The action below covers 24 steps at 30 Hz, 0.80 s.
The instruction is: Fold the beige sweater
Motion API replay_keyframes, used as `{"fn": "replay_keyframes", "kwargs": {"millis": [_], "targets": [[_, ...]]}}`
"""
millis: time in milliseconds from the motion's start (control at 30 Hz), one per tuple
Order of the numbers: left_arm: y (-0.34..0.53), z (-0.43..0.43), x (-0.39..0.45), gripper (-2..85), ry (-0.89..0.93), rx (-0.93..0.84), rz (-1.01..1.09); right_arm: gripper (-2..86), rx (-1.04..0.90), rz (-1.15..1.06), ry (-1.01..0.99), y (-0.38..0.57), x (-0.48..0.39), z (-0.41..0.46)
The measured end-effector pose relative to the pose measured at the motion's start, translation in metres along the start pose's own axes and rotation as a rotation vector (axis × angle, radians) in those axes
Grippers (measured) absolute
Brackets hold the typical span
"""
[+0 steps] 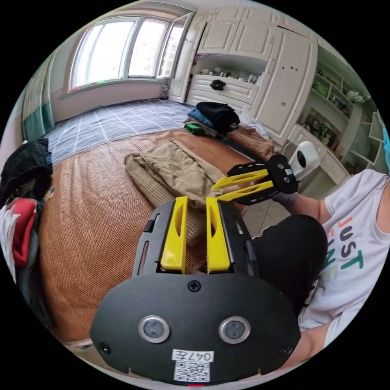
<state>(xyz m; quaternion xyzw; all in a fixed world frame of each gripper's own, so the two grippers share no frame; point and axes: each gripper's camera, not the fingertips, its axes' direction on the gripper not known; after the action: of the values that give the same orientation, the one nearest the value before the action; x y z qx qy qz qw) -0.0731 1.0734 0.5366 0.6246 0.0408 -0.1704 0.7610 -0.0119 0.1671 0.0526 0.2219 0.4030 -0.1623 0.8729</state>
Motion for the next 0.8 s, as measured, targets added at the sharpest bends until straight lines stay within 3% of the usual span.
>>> {"fn": "replay_keyframes", "kwargs": {"millis": [167, 333, 600, 800], "targets": [[0.018, 0.02, -0.003, 7.5, 0.152, 0.069, -0.01, -0.4, 0.071, 0.353, -0.292, 0.044, 0.082, 0.015], [0.018, 0.035, 0.013, 7.5, 0.202, 0.124, 0.041, -0.5, 0.154, 0.545, -0.521, 0.097, 0.128, 0.039], [0.003, 0.087, 0.049, 7.6, 0.199, 0.002, 0.123, -0.5, 0.145, 0.535, -0.513, 0.118, 0.132, 0.059], [0.032, 0.088, 0.072, 7.6, 0.196, 0.039, 0.097, -0.5, 0.171, 0.552, -0.53, 0.132, 0.134, 0.071]]}}
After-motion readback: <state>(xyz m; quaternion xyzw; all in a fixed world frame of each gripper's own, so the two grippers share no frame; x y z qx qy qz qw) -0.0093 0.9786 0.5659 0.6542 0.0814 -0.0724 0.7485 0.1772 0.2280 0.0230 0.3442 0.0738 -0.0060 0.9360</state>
